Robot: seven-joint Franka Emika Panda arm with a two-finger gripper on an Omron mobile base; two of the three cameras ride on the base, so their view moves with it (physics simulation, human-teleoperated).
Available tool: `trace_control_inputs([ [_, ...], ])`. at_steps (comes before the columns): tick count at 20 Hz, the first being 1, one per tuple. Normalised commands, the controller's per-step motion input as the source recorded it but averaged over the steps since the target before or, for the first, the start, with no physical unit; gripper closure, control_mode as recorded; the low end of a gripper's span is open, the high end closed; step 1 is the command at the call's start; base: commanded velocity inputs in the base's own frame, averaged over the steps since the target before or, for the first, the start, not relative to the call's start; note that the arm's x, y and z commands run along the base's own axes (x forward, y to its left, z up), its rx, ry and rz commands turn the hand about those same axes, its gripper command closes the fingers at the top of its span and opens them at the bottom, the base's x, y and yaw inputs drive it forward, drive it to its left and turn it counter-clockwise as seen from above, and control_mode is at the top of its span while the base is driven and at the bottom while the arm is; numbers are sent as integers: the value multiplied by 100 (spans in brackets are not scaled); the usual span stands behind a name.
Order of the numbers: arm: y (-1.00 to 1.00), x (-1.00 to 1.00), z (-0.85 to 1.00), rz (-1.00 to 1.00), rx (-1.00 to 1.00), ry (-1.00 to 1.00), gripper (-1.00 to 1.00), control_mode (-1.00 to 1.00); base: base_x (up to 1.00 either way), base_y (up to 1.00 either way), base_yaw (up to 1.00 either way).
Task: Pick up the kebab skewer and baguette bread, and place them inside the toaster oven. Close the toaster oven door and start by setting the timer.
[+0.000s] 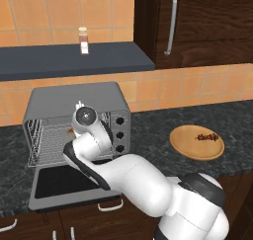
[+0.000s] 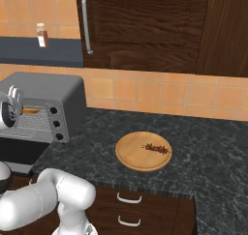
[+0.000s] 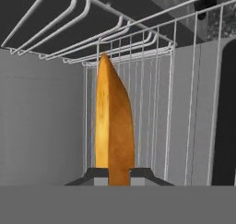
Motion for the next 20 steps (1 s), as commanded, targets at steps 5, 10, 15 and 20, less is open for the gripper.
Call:
trace_control_inputs([
  [5,6,23,-13,0,0,1,-100,-100,0,0,0],
  [10,0,0,0,0,0,0,-100,-100,0,0,0],
  [15,0,1,7,0,0,0,-100,-100,0,0,0],
  [20,-1,-17,60,0,-1,3,-100,-100,0,0,0],
])
